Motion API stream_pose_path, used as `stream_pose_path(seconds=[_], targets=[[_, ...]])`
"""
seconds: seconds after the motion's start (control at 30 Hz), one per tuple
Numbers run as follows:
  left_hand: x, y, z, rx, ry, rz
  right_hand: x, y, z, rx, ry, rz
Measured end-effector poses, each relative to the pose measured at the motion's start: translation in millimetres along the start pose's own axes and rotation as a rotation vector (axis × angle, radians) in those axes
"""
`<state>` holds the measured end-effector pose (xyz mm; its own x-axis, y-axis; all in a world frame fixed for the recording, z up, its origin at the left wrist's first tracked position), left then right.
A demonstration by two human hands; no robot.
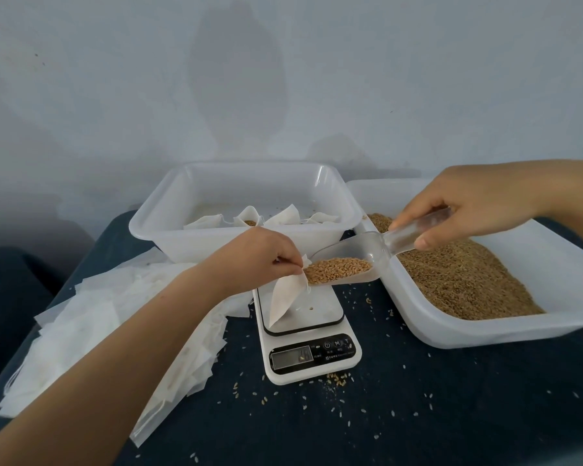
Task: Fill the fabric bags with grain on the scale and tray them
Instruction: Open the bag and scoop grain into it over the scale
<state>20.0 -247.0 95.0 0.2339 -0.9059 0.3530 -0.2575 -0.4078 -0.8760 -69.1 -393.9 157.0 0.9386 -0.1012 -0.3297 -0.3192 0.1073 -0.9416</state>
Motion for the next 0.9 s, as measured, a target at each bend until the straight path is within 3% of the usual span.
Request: stream_pose_path(seconds=[0.47,0.9], targets=[[-1,0,-1,-0.006,-0.002,-0.009,2,5,-4,0.041,0.003,-0.01],[-12,-20,13,0.047,-0.087,-0.123,-1,61,-27,0.458,-0.001,-0.163]])
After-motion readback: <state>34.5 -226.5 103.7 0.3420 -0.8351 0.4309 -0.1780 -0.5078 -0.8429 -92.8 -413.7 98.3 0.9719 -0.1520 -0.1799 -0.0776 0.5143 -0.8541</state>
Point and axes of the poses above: each hand's wrist, its own x-axis towards the middle knuckle, its own y-axis out of the palm, z = x × y, the point moved 10 cm from there along x, towards the middle knuckle, and after that the axes turned 11 degrees about y, right-handed, at the moved point
